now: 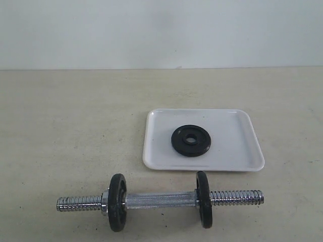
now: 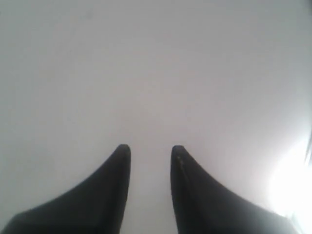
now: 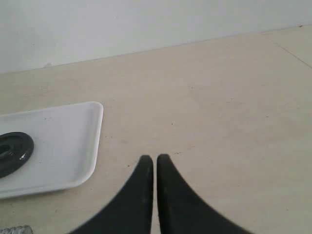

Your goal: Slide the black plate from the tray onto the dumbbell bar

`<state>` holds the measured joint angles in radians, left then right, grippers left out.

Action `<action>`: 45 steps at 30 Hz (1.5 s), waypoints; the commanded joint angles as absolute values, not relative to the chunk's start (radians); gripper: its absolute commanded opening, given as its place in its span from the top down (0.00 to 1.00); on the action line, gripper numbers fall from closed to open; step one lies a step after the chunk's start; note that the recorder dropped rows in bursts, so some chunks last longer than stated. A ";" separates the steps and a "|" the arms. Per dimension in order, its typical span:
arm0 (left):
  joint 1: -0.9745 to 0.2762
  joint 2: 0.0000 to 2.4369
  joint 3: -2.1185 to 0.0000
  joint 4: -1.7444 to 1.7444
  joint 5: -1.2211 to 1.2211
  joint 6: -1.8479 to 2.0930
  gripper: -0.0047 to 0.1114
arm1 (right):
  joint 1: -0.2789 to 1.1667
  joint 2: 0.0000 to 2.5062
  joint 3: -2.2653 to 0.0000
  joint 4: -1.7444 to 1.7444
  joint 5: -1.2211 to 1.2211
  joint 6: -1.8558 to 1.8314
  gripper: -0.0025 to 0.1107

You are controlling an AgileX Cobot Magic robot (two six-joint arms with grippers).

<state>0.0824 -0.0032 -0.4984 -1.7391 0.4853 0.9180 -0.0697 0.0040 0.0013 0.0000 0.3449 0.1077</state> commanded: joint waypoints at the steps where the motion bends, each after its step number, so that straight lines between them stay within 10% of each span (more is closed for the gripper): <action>1: 0.077 0.000 -0.479 -1.744 0.543 0.533 0.72 | -0.075 0.000 0.000 0.000 0.333 0.104 0.97; 34: 0.077 0.000 -0.464 -1.728 0.724 1.041 0.72 | -0.048 0.000 0.000 0.000 0.333 0.102 0.97; 45: 0.077 0.000 -0.464 -0.882 0.766 1.752 0.72 | 0.031 0.000 0.000 0.000 0.333 0.102 0.97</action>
<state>0.0824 -0.0032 -0.4693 -1.1266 0.7890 1.7258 0.0223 0.0040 0.0013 0.0000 0.3449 0.1077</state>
